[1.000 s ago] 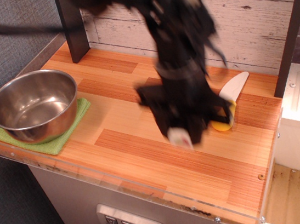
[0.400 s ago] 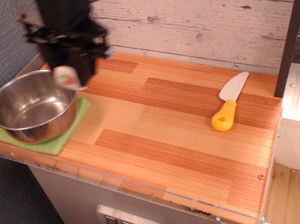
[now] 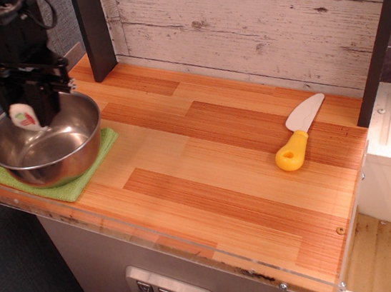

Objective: Put the red and black thread into the pot.

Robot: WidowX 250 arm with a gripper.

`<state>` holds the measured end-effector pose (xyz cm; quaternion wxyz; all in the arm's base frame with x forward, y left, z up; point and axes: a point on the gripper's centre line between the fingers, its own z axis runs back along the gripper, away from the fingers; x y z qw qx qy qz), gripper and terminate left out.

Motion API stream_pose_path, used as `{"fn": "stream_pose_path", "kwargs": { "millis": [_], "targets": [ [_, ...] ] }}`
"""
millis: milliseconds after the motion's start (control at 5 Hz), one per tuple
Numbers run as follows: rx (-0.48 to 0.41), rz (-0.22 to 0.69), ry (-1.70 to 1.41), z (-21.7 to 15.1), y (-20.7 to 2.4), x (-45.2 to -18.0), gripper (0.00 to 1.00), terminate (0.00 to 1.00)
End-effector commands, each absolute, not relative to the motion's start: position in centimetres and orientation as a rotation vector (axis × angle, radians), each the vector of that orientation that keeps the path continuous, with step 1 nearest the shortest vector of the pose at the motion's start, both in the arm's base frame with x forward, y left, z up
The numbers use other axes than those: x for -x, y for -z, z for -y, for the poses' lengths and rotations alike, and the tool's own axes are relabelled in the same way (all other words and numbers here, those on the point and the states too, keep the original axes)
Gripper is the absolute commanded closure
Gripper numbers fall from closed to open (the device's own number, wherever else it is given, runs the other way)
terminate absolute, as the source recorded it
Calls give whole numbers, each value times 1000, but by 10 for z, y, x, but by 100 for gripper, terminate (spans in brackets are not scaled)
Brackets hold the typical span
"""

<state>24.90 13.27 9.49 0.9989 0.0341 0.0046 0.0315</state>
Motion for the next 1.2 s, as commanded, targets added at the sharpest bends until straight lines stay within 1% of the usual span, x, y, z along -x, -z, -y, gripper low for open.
{"fn": "stream_pose_path", "kwargs": {
  "millis": [0,200,400,600,800,1000],
  "targets": [
    [-99,17,-38,-134,-107,-248,0,0],
    [-114,44,-9,-125,-109,-246,0,0],
    [-118,61,34,-118,-117,-244,0,0],
    [-131,90,51,-109,-129,-240,0,0],
    [-96,86,46,-97,-140,-237,0,0],
    [-96,86,46,-97,-140,-237,0,0]
  ]
}}
